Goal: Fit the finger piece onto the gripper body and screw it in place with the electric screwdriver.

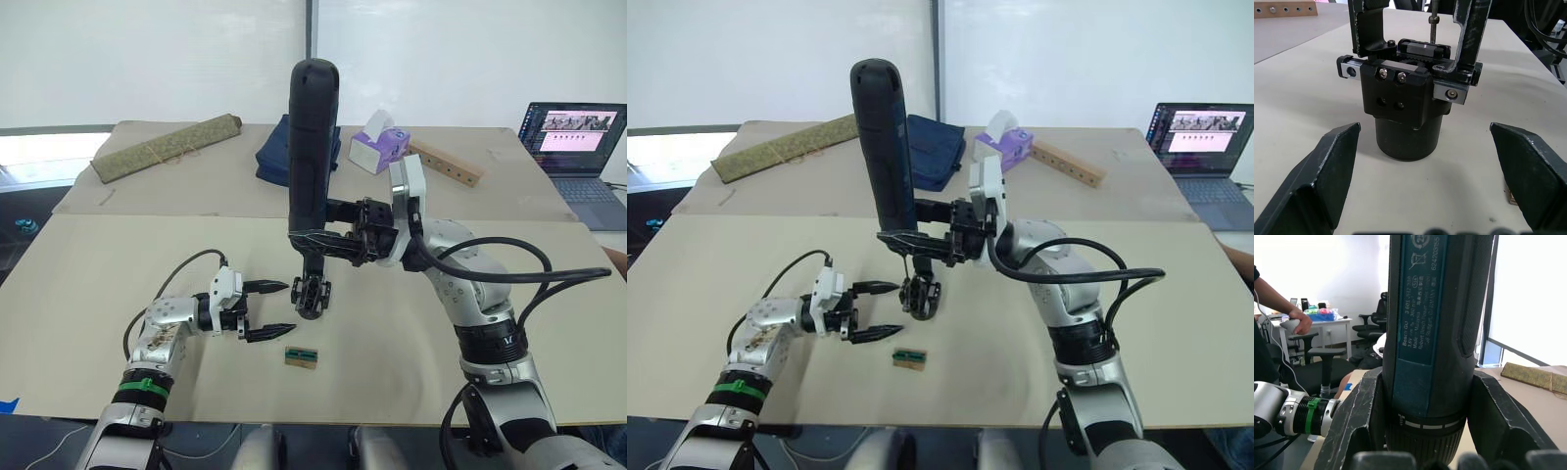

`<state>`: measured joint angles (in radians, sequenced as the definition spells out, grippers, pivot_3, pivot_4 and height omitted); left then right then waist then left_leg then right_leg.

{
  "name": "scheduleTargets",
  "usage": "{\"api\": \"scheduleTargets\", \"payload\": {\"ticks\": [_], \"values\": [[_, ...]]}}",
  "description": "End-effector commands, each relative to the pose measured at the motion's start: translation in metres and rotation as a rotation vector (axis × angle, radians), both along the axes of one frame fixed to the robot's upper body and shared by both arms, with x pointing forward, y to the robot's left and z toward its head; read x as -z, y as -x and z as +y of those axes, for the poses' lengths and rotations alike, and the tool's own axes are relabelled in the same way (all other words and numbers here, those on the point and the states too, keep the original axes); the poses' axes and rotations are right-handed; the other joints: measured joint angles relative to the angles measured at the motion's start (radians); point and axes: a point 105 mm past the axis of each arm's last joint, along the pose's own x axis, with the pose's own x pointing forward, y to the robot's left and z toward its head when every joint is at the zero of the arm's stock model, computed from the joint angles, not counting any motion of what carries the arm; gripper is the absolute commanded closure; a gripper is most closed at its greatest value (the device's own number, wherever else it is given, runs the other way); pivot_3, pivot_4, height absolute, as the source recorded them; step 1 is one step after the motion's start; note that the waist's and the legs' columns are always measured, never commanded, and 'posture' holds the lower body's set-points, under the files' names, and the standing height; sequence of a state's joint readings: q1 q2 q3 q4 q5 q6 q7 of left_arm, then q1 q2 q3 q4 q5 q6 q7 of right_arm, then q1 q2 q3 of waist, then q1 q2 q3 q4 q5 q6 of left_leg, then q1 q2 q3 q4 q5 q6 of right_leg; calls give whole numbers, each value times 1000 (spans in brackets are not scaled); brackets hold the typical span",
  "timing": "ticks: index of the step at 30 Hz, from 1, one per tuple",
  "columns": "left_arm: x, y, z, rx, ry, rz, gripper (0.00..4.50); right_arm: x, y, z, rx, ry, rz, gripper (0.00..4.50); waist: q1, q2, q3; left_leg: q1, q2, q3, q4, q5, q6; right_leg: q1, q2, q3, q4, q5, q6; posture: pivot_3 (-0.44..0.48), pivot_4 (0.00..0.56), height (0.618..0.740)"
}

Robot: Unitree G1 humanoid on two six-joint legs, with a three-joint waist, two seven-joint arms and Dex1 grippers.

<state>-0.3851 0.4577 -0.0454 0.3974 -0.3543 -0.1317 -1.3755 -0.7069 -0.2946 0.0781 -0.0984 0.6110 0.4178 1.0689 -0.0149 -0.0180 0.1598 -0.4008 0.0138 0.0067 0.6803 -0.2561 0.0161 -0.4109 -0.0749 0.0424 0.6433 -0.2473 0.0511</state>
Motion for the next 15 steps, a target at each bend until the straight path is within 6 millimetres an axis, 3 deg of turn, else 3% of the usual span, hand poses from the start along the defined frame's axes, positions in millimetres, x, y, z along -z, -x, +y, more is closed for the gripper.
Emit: {"api": "scheduleTargets", "payload": {"ticks": [1, 15], "values": [[-10, 0, -7, 18, 5, -48, 0, -13, 7, -1, -18, -47, -64, 2575, 0, 0, 0, 0, 0, 0, 0, 0, 0, 0, 0, 0, 0, 0, 0, 0, 150, 740], [-14, 0, -11, 11, 8, -43, 0, -10, 7, 1, -17, -44, -55, 2575, 0, 0, 0, 0, 0, 0, 0, 0, 0, 0, 0, 0, 0, 0, 0, 0, 150, 740]]}}
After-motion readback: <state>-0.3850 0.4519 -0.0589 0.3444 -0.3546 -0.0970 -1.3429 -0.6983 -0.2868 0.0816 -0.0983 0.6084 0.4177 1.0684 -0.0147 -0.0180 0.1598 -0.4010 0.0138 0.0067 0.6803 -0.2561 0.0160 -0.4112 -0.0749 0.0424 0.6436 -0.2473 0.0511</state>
